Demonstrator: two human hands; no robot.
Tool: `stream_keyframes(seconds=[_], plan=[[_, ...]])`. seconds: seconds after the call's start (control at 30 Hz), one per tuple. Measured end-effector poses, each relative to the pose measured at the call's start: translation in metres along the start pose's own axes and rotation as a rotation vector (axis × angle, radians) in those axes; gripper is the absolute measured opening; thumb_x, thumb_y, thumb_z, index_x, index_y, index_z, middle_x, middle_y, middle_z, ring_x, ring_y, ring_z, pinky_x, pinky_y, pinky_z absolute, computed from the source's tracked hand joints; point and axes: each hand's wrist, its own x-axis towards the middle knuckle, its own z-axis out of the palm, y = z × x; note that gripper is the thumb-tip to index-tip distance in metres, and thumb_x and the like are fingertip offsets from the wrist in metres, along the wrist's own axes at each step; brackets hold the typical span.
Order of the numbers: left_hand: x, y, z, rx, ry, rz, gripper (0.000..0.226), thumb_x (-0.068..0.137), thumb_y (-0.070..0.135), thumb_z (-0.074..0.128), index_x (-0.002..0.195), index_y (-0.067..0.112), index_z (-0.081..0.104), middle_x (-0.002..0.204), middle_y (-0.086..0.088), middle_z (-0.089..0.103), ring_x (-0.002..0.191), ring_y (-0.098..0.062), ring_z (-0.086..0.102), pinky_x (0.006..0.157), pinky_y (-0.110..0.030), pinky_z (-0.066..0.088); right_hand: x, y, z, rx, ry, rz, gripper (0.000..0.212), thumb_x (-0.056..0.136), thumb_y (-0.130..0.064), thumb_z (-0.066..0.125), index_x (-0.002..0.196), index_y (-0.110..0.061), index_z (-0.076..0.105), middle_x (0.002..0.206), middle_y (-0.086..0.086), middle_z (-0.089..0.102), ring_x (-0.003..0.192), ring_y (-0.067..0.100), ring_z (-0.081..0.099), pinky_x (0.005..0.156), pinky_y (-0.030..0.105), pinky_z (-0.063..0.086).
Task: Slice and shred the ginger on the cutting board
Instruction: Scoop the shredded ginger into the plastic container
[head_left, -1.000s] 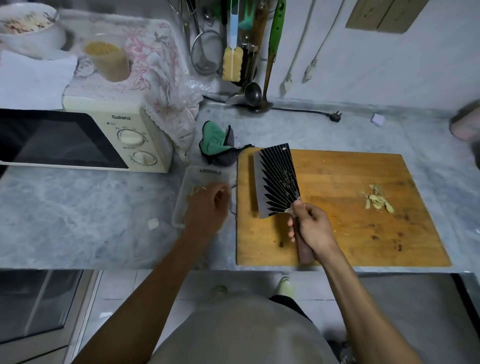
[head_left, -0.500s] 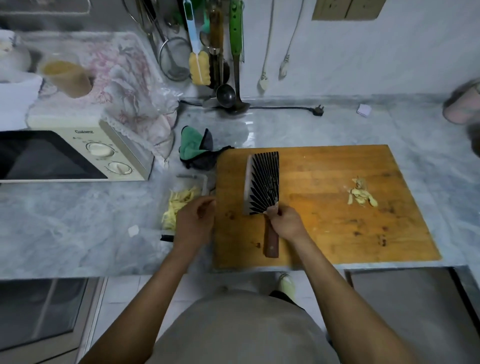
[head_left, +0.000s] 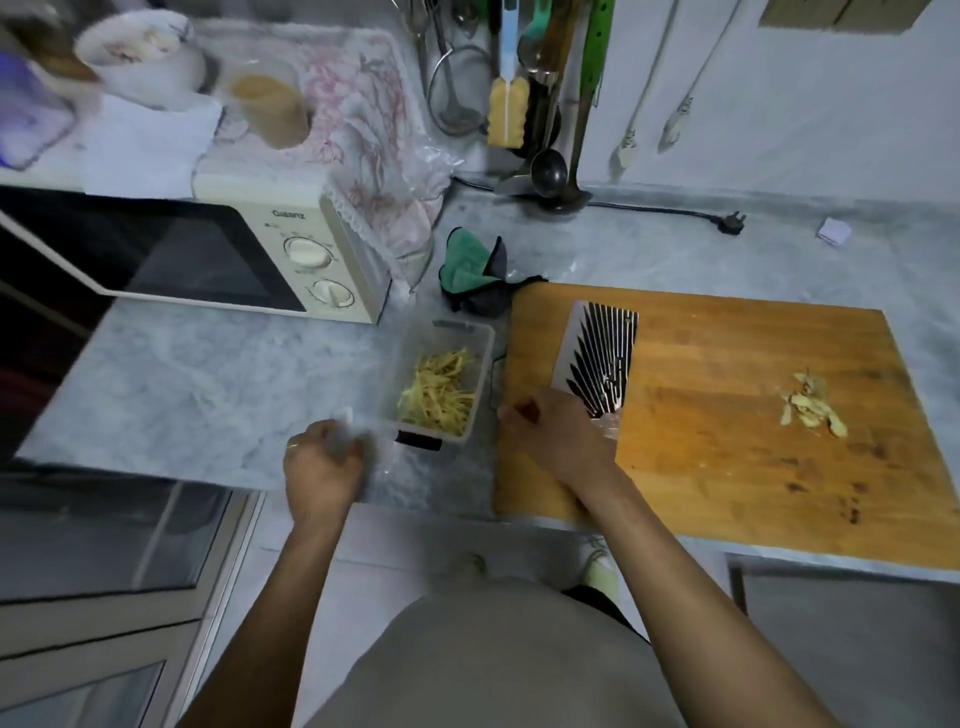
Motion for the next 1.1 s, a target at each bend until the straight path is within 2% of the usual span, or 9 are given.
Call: stream_keyframes(seconds=[0.1,0.27,0.37,0.47,0.6,0.67,0.83,0.97,1.1], plan=[[0.012,-0.017,-0.003,0.241,-0.127,-0.071,0.091,0.069,0.068,0.074,0.132,0.009,0.046,0.125,-0.019,0.054,0.118,-0.04,0.051,0.093,-0.043,0.045,-0.002,-0.012,0.023,0.028,-0.015,-0.057,0.025,0.099,-0.027,0.062,0.082,-0.009,0.062,0.072,0.002,0.061,0.064,0.01,0.053,0.057,0.029,0.037],[0.008,-0.013,0.004,0.201,-0.043,-0.171,0.117,0.052,0.057,0.09,0.137,0.009,0.026,0.13,-0.023,0.041,0.122,-0.041,0.045,0.096,-0.049,0.045,-0.006,-0.018,0.046,0.068,-0.03,-0.047,0.027,0.099,-0.027,0.063,0.077,-0.011,0.061,0.072,0.009,0.065,0.066,0.019,0.059,0.058,0.029,0.042],[0.015,-0.022,0.005,0.062,0.042,-0.246,0.099,0.06,0.036,0.091,0.134,0.003,0.034,0.129,-0.027,0.044,0.118,-0.043,0.048,0.098,-0.048,0.044,-0.009,-0.02,0.05,0.081,-0.004,-0.029,0.025,0.098,-0.026,0.064,0.084,-0.006,0.067,0.076,0.014,0.069,0.074,0.025,0.065,0.066,0.035,0.049],[0.025,-0.029,-0.012,-0.391,0.139,-0.266,0.054,0.076,0.01,0.078,0.121,0.006,0.05,0.12,-0.018,0.058,0.108,-0.036,0.06,0.088,-0.035,0.05,-0.012,-0.02,0.048,0.11,0.01,-0.014,0.021,0.098,-0.024,0.064,0.079,-0.016,0.067,0.07,0.004,0.069,0.067,0.016,0.065,0.061,0.026,0.048],[0.008,-0.01,-0.045,-0.523,0.265,0.078,0.02,0.085,0.004,0.068,0.1,0.019,0.064,0.097,-0.007,0.066,0.087,-0.022,0.064,0.081,-0.03,0.055,-0.012,-0.028,0.044,0.306,-0.018,0.037,0.028,0.103,-0.024,0.058,0.078,-0.013,0.066,0.066,0.004,0.069,0.058,0.01,0.063,0.063,0.029,0.053],[-0.011,0.012,-0.047,-0.425,0.28,0.352,0.023,0.086,0.0,0.066,0.102,0.017,0.066,0.101,-0.006,0.059,0.081,-0.014,0.059,0.071,-0.017,0.049,-0.009,-0.043,0.04,0.54,-0.055,0.116,0.034,0.106,-0.03,0.052,0.087,-0.006,0.067,0.076,0.01,0.071,0.065,0.019,0.068,0.063,0.034,0.058],[-0.021,0.021,-0.009,-0.036,0.347,1.015,0.024,0.079,0.008,0.065,0.102,0.016,0.065,0.099,-0.008,0.054,0.083,-0.024,0.055,0.062,-0.026,0.047,0.005,-0.073,0.026,0.82,-0.056,0.196,0.043,0.103,-0.042,0.054,0.098,-0.001,0.066,0.093,0.019,0.074,0.077,0.028,0.072,0.067,0.037,0.062],[-0.02,0.018,0.009,-0.022,0.33,1.201,0.022,0.081,0.017,0.067,0.103,0.014,0.069,0.092,-0.015,0.066,0.088,-0.025,0.054,0.065,-0.036,0.056,0.016,-0.071,0.02,0.802,0.066,0.217,0.017,0.1,-0.004,0.059,0.083,0.0,0.06,0.083,0.021,0.068,0.061,0.022,0.069,0.056,0.028,0.06],[0.0,0.017,0.004,0.026,0.069,1.132,0.05,0.079,0.051,0.069,0.111,0.014,0.072,0.122,-0.014,0.063,0.112,-0.029,0.056,0.094,-0.041,0.049,0.032,-0.057,0.014,0.722,0.125,0.312,0.01,0.097,0.005,0.054,0.09,0.0,0.059,0.083,0.023,0.064,0.058,0.022,0.066,0.05,0.026,0.058]])
